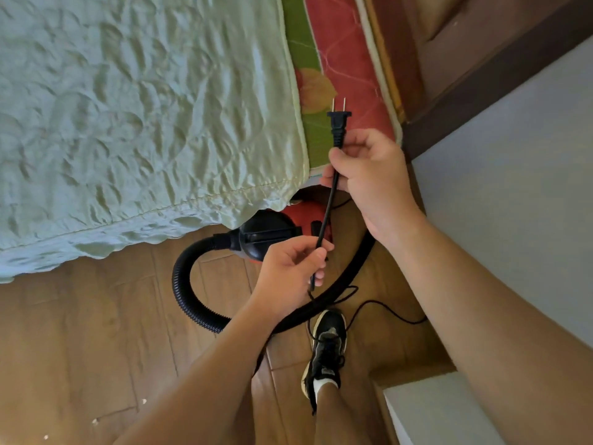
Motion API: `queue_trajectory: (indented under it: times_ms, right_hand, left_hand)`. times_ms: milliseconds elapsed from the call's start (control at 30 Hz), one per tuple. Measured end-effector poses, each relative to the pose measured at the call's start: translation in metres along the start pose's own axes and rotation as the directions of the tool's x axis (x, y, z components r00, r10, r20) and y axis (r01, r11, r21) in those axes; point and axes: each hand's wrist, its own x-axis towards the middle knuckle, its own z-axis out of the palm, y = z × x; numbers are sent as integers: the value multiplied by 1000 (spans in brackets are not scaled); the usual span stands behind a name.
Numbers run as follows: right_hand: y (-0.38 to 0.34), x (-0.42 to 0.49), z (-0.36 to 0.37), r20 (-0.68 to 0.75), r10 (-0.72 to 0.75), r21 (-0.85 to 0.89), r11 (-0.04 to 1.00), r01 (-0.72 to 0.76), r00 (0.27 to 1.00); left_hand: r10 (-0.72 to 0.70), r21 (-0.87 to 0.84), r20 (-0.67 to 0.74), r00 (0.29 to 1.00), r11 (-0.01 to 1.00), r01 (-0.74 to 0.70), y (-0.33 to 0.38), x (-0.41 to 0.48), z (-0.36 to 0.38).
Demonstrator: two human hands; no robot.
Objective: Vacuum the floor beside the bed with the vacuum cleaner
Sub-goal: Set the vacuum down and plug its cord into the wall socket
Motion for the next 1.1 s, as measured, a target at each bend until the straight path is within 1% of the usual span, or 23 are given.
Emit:
queue_trajectory:
  times_ms: [267, 400, 500, 633, 900, 1100]
  right_hand:
    - [5, -6, -8, -177, 48, 113, 993, -28, 983]
    - [-3, -11, -20, -247, 51, 162, 987, -11, 968]
    - [-11, -20, -34, -307, 41, 171, 985, 13, 951]
    - [-19, -35, -58, -398, 50, 211, 977, 38, 916]
    - [-20, -79, -119, -554, 91, 235, 971, 51, 828]
    - [-18, -113, -157, -642, 104, 266, 959, 94, 759]
  left_hand:
    - [-31, 47, 155, 988, 999, 24, 10, 15, -22]
    - [-31, 143, 224, 974, 990, -2, 26, 26, -21]
    - [-22, 182, 290, 957, 983, -32, 36, 29, -13]
    - [-74, 251, 351, 933, 968, -18, 43, 27, 9]
    - [-137, 291, 480, 866, 957, -11, 45, 8, 67]
    - [-144, 345, 554, 820, 936, -68, 43, -9, 103]
